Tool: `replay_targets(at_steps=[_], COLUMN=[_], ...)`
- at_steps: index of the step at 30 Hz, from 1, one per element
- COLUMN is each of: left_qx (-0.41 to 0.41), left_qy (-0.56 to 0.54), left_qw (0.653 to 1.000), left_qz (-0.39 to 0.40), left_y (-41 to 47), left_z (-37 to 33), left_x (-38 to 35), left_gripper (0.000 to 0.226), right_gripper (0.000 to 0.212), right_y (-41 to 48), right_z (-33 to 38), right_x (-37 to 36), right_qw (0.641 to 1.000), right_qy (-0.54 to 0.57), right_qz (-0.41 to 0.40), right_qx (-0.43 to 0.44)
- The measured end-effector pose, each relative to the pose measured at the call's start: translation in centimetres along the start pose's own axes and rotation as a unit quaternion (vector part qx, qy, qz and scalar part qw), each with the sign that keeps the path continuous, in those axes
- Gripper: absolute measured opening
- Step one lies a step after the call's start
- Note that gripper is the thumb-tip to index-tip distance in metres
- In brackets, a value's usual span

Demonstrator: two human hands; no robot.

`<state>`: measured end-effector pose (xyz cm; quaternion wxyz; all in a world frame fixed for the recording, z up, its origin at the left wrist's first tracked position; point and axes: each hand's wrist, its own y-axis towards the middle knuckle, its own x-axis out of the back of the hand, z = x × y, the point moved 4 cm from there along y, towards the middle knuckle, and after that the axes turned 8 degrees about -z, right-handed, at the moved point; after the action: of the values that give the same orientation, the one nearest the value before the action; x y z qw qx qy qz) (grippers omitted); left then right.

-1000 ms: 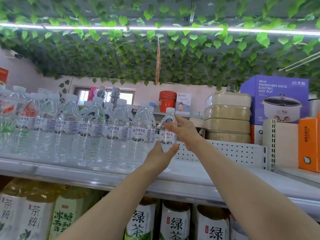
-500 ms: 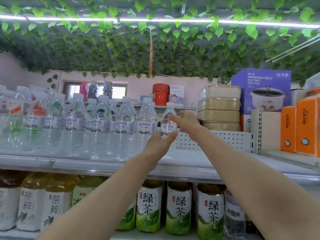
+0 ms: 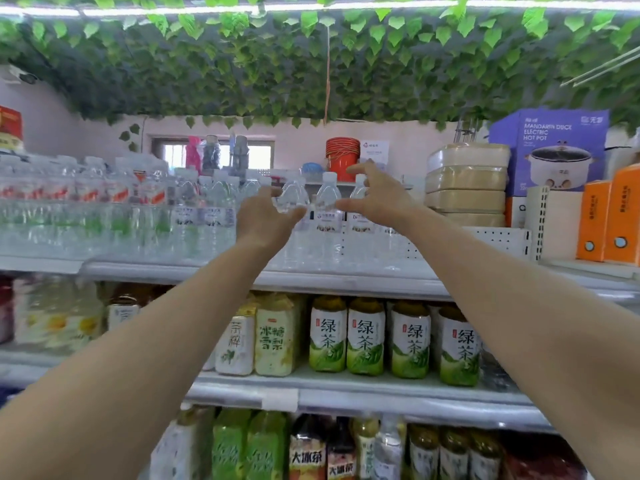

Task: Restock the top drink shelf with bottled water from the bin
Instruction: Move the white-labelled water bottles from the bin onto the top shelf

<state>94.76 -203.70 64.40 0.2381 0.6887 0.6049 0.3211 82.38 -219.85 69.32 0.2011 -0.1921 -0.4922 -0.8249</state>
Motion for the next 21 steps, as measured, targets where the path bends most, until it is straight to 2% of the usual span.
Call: replay_targets(at_steps=[4, 11, 16, 21], left_qx=[-0.004, 0.057, 0.158, 0.278], left_qy=[0.081, 0.192, 0.242, 0.275], left_qw=[0.997, 0.980, 0.956, 0.917], left_qz=[-0.014, 0.008, 0.040, 0.074], left_y=[-1.2, -6.1, -12.7, -22.6], left_z=[3.9, 14.8, 25.8, 37.0], left_x=[5.6, 12.3, 15.3, 16.9], left_gripper=[0.056, 0.061, 0.059, 0.061], right_gripper=[0.073, 0.071, 0.073, 0.070], right_y=[-3.6, -10.9, -17.5, -24.6], right_z=[4.1, 7.4, 6.5, 3.2], right_x=[-3.8, -15.1, -25.9, -37.2], right_qw=[0.999, 0.986, 0.962, 0.916], right_qy=[-0.003, 0.000, 0.001, 0.040], right_qz=[0.049, 0.169, 0.271, 0.396], right_qx=[0.001, -0.009, -0.004, -0.047])
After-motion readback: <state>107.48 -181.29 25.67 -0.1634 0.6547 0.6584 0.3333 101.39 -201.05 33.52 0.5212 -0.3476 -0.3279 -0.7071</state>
